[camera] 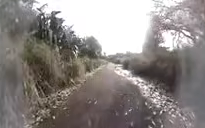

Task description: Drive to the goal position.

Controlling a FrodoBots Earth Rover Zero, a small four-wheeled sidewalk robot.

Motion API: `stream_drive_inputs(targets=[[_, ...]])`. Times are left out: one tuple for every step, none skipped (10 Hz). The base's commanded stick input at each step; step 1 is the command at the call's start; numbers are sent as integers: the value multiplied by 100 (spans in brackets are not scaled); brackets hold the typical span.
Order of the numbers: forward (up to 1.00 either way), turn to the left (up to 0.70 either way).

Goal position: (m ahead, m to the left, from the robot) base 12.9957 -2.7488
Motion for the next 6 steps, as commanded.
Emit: stream_drive_inputs(targets=[[70, -35], [70, -35], [70, -35], [70, -35], [70, -35], [70, -35]])
